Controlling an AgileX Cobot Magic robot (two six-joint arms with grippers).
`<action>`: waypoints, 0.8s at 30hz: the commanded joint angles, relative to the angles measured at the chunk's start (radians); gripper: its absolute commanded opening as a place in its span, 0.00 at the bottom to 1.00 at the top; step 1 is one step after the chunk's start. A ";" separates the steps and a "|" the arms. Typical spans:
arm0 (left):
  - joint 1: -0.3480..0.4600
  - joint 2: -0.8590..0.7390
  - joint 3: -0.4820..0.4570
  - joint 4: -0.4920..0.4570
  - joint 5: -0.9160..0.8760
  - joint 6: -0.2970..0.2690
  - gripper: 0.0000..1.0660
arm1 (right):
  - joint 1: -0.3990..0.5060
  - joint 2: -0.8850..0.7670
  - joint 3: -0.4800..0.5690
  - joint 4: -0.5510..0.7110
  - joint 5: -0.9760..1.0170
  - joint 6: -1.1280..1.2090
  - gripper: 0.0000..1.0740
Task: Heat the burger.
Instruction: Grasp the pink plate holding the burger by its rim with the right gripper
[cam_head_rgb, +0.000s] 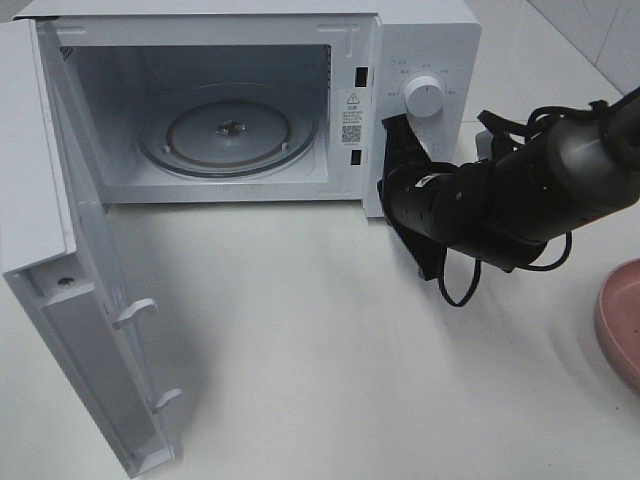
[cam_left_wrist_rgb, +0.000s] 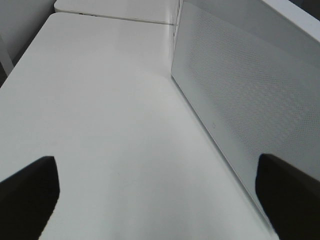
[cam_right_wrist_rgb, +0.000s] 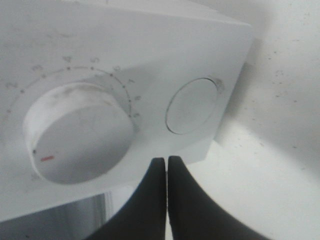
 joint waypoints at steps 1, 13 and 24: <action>0.004 -0.018 0.003 -0.008 -0.007 0.000 0.94 | -0.002 -0.041 0.014 -0.013 0.065 -0.117 0.00; 0.004 -0.018 0.003 -0.008 -0.007 0.000 0.94 | -0.058 -0.190 0.028 -0.019 0.510 -0.817 0.02; 0.004 -0.018 0.003 -0.008 -0.007 0.000 0.94 | -0.195 -0.305 0.028 -0.313 0.905 -0.961 0.04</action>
